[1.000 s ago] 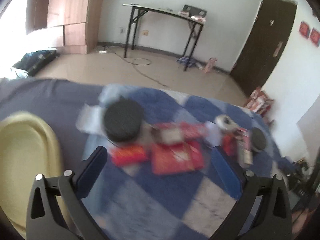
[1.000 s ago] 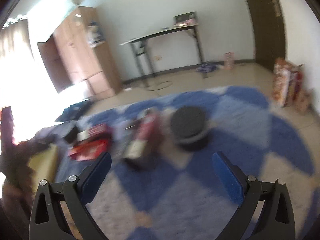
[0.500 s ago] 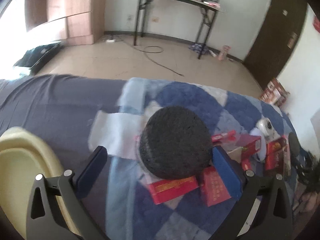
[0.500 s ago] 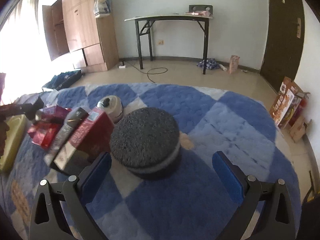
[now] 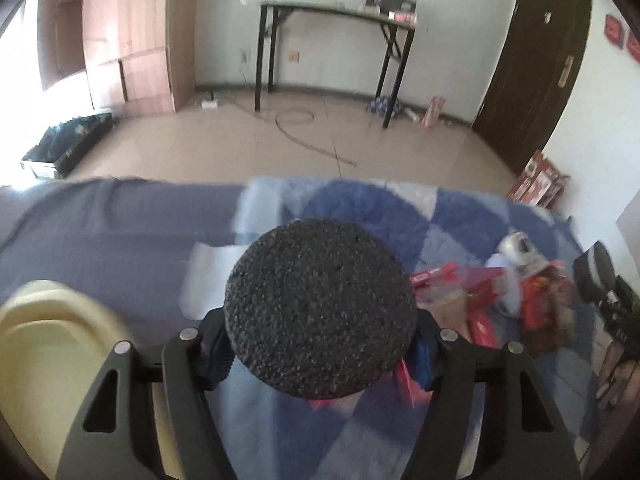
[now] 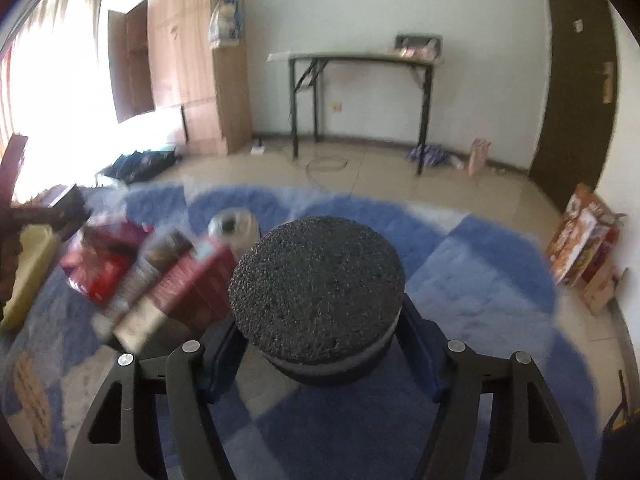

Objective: Organize rigid objects
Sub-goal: 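Grasp a black foam cylinder with the left tool while the right tool grasps another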

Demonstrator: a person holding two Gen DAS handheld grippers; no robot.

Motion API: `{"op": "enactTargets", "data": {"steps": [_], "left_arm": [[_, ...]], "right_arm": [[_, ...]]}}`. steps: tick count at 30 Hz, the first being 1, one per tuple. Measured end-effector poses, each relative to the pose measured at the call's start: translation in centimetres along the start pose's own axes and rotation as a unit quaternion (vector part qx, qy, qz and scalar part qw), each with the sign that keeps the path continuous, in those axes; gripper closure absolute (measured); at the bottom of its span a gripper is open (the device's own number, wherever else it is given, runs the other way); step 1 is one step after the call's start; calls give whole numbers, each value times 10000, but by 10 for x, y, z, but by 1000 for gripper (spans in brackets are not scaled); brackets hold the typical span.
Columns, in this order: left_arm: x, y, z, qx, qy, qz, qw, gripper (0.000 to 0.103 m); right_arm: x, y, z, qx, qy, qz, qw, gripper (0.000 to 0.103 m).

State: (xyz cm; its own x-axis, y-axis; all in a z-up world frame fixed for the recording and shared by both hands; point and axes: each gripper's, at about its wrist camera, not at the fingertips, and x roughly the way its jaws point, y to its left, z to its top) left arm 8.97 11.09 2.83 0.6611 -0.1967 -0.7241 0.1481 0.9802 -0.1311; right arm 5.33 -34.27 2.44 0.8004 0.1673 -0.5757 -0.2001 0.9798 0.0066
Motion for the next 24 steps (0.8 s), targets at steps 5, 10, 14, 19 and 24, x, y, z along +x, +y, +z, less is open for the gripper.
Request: {"op": "enactTargets", "data": {"steps": [5,10,14,19,24], "left_arm": [[-108,60,-12,93,-397,788,9961,34],[-124,154,-28,-347,-70,1539,9875,34],[-89,205,-49,-851,413,1716,9806,34],[-40,237,-74,-1187,846,1584,9766,34],[-22,245,-85,-1282,917,1529,9756,34]], "right_arm": [[-78,67,45,-823,-725,723,9913,34],[-69,221,64,-2128,-279,2486,9445,34],[-29,351,42,-2965,328,3368,8931,34],[19,447,11,-3590,850,3385,8656,34],[65,492,1,-3564,1331,3315,8633,35]]}}
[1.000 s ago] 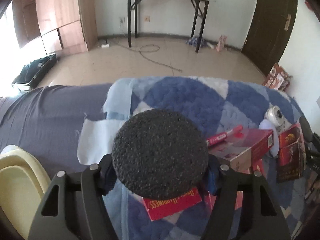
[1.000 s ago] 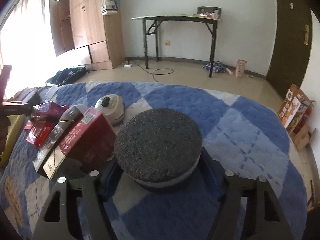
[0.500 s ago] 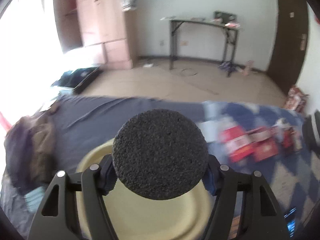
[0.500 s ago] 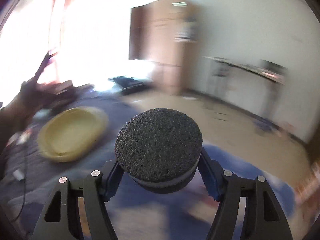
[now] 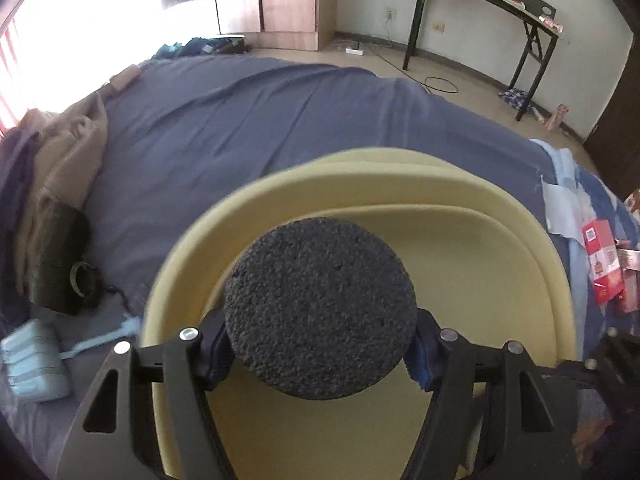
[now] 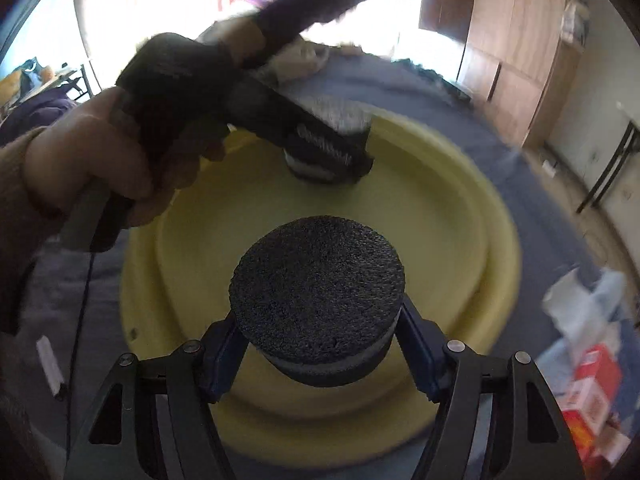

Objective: Organize rigid objects
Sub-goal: 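Grasp a black foam cylinder with the left tool while the right tool grasps another, then release both black foam cylinders into the yellow basin, then grasp a red Double Happiness box with the left tool while the right grasps a red-white box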

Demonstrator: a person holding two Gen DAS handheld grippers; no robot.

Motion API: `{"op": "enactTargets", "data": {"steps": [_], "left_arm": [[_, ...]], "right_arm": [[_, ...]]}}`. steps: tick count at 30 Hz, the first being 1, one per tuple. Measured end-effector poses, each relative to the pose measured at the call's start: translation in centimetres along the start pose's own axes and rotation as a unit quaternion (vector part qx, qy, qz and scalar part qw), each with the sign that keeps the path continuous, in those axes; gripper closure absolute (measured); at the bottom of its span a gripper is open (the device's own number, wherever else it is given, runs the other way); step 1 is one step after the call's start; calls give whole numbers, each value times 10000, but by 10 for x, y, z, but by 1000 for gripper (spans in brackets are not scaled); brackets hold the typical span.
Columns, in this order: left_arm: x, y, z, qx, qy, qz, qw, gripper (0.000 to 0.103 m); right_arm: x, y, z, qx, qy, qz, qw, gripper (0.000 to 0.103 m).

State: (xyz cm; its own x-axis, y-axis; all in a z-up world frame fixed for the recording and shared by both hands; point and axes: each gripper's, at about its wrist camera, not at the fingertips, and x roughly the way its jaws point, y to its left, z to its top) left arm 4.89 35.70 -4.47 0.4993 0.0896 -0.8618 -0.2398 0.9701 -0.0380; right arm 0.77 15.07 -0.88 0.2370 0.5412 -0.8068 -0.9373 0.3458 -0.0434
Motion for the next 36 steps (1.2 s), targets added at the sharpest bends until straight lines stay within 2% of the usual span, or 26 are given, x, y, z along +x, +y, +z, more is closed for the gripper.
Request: {"op": "enactTargets", "data": {"steps": [5,7,8,9,10,11,13,14,15,17,19,20,22,24,25,28,30,31,36], "left_arm": [[-4,-2,-5,101,-115,56,9999,33],[-13,0,-5,56,-219,-28,9997,25],[-20,2,-4,-4,-288,-98,9995,18],[-32,3,-2,-63,-339,-213,9992,11],[-43,3,1,-39,-306,-254,9992,9],[-49,2,4,-4,-314,-275,9991,9],[-83,-11,13,199,-630,-211,9976,5],[-93,-17,16,269,-733,-166,9968,0],[-109,-31,19,371,-899,-159,9951,0],[-122,-62,22,564,-927,-304,9936,0],[-122,-99,22,694,-785,-538,9930,0],[-119,-119,20,714,-697,-698,9926,0],[-113,-150,16,700,-571,-974,9911,0],[-97,-195,10,719,-430,-1269,9884,0],[-88,-213,8,812,-340,-1306,9875,0],[-65,-260,0,1226,-197,-1149,9856,0],[-51,-276,-6,1401,-114,-996,9851,0],[-41,-281,-8,1438,-10,-923,9853,0],[-13,-278,-8,1292,162,-819,9881,0]], "right_arm": [[25,6,8,-69,54,-111,9999,33],[31,6,6,-92,154,-71,9998,19],[32,6,5,-112,164,35,9998,16],[32,8,6,-107,141,72,9998,7],[29,9,7,-85,94,37,9999,1],[21,10,8,-59,-21,-14,10000,0],[-3,5,8,108,-301,-52,9995,0],[-20,-1,0,227,-418,-79,9988,0],[-35,-9,-4,378,-537,-121,9978,0],[-78,-33,-23,798,-812,-287,9931,0],[-123,-63,-51,1285,-1050,-692,9837,0],[-149,-81,-72,1617,-1181,-1048,9741,0],[-199,-115,-120,2344,-1344,-1696,9477,0],[-226,-136,-161,2870,-1340,-2089,9252,0],[-237,-151,-189,3166,-1293,-2278,9117,0],[-242,-174,-240,3752,-1070,-2536,8851,0],[-239,-177,-258,4046,-1021,-2431,8756,0],[-232,-178,-265,4125,-963,-2334,8752,0],[-228,-182,-276,4004,-967,-2102,8867,0]]}}
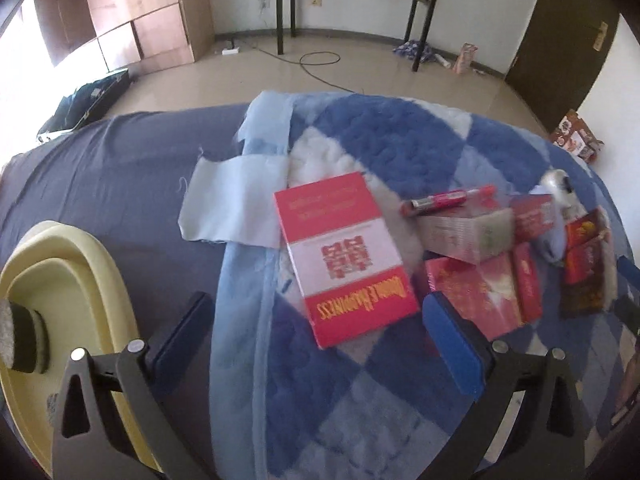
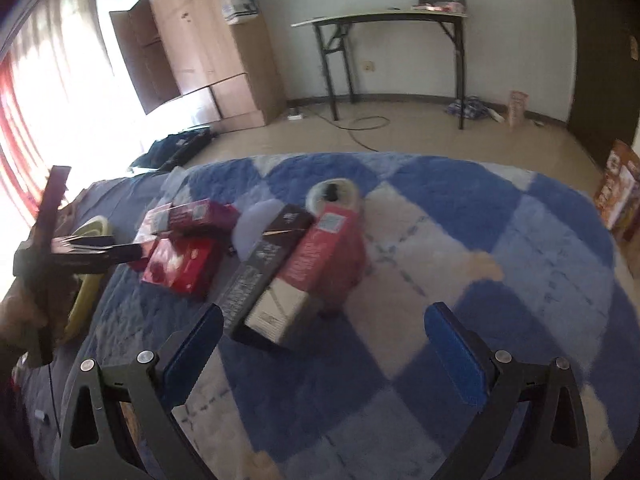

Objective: Organize rigid objects
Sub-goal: 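Grasp a red Double Happiness box with the left tool while the right grasps a red-white box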

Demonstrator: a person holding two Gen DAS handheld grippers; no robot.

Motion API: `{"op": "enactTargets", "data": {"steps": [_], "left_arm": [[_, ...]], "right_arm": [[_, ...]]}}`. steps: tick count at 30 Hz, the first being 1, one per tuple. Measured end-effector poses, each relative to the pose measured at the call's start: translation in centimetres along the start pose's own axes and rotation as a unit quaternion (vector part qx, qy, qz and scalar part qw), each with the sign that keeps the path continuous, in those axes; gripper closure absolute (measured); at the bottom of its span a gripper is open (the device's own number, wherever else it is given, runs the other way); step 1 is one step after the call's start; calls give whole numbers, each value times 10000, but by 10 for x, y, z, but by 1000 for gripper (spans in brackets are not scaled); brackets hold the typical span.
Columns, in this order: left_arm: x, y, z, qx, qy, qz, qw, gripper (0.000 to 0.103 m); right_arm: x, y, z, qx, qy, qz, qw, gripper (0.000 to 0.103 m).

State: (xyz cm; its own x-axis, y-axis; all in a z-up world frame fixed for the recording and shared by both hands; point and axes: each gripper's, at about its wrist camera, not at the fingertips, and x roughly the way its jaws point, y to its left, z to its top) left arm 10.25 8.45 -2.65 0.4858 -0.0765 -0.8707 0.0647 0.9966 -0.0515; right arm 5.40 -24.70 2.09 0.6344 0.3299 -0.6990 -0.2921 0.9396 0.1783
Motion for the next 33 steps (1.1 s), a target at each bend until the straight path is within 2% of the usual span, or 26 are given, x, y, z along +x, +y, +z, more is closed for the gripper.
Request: {"op": "enactTargets", "data": {"steps": [3,5,11,17,21,25,30,33], "left_arm": [[2,7,4,-1,-104,56,9999,0],[1,13,5,-65,-140,61,9999,0],[-1,20,6,-168,-228,54,9996,0],[10,14,11,-193,-138,-2,9997,0],[10,15,14,-341,-192,91,9992,0],[15,16,15,-459,-209,54,9987,0],[20,9,19,-539,-157,-109,9984,0],[24,-1,20,-470,-135,-122,9987,0]], "right_arm": [[11,-4,-2,-391,-32,-192,9990,0],[10,-12,-4,-433,-91,-192,9988,0],[-7,-53,-3,-13,-112,-472,9988,0],[6,-63,6,366,-34,25,9993,1],[-3,-68,0,295,-124,-351,9989,3],[-8,-62,-14,-41,-60,-745,9972,2],[11,-41,-23,-336,199,-672,9970,0],[24,-26,-23,-568,227,-862,9944,0]]}}
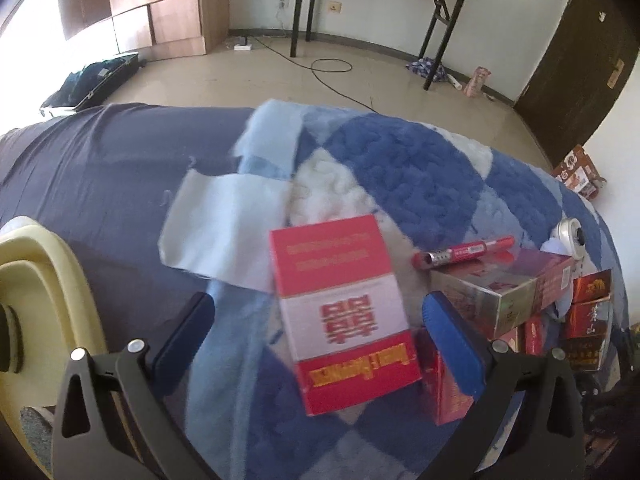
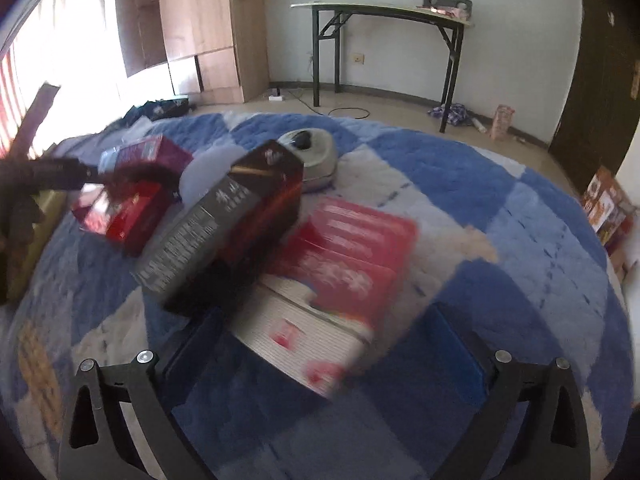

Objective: Organize rigid objects
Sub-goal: 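Grasp a red Double Happiness box with the left tool while the right grasps a red-white box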

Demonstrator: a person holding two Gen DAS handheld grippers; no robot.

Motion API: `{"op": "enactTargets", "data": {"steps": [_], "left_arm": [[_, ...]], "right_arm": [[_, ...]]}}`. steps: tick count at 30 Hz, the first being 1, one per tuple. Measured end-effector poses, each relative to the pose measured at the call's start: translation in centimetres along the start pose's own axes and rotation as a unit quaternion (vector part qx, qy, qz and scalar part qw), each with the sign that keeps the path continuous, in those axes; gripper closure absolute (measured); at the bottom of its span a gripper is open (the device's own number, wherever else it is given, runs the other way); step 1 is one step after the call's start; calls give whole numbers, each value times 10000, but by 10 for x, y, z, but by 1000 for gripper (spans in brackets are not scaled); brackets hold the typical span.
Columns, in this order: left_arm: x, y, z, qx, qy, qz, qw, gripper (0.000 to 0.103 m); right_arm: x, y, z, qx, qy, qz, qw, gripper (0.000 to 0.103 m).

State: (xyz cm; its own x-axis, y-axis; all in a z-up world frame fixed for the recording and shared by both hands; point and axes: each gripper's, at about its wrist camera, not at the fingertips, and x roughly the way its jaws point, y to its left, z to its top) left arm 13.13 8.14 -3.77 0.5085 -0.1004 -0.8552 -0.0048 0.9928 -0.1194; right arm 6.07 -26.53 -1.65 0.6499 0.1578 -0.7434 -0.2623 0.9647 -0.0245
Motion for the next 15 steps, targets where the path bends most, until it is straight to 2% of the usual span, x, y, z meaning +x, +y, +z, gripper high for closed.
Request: {"op": "enactTargets", "data": {"steps": [3,5,7,8,9,12,15], "left_arm": [[11,-8,-1,204,75,102,9997,0],[12,-4,-2,121,0,-4,9999,2],[11,-3,-3,196,-67,-20,9998,23],[9,-2,-4,257,-109,-25,9996,34],[6,-2,-4,311,-169,-20,9994,39],[-2,2,-7,391,-224,-106,9989,45],[-37,9,-13,513,-573,-216,9968,45]], "right_arm": [[8,7,3,-138,53,-143,9998,2],[11,6,4,-172,69,-215,9996,11],[11,2,2,-173,15,-256,9995,30],[9,1,1,-198,-36,-259,9995,33],[7,-1,0,-214,-65,-255,9994,37],[0,-5,-6,-255,-140,-193,9994,44],[-20,-16,-10,-105,-408,4,9991,47]]}}
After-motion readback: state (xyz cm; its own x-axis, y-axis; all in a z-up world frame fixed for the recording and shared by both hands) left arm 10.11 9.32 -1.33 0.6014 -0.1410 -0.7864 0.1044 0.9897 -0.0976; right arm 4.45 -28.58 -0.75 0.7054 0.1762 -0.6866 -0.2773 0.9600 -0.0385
